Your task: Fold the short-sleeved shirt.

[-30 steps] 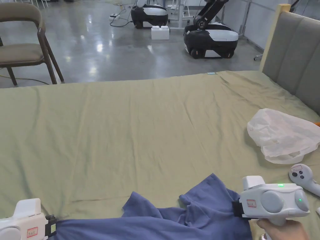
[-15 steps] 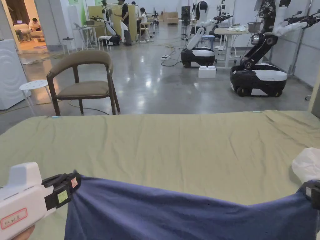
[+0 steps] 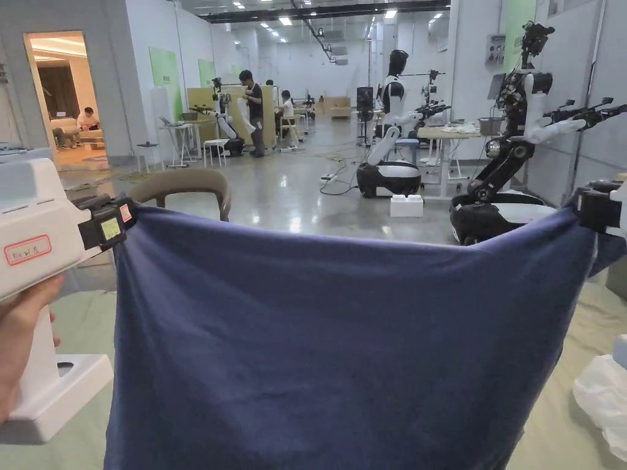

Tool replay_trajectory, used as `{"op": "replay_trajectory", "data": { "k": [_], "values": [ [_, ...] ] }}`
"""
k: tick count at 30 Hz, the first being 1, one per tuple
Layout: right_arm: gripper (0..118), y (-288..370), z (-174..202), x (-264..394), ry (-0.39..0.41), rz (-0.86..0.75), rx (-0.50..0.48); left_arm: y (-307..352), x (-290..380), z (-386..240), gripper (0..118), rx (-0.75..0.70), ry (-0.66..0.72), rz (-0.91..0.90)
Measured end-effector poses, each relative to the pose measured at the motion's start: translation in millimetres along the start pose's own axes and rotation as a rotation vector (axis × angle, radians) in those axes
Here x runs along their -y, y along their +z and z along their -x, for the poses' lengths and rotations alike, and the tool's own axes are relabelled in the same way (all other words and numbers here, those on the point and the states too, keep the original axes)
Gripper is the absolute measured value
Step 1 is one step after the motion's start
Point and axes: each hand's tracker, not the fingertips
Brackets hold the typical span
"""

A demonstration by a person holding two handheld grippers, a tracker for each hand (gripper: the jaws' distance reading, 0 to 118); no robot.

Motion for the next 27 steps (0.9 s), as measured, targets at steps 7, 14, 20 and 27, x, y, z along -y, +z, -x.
{"op": "replay_trajectory", "data": {
  "k": [7, 14, 20, 27],
  "values": [
    [1, -55, 13, -59, 0.031, -0.036, 0.034, -65, -27, 3, 0, -0.046, -0.013, -0.030],
    [1, -102, 22, -94, 0.056, -0.066, 0.086, -131, -32, 14, 0, -0.097, 0.011, -0.022],
    [1, -138, 34, -110, 0.105, -0.090, 0.151, -173, -28, 20, 0, -0.131, 0.001, -0.022],
    [1, -164, 46, -128, 0.181, -0.128, 0.169, -203, -28, 13, 0, -0.116, 0.005, -0.034]
  ]
}}
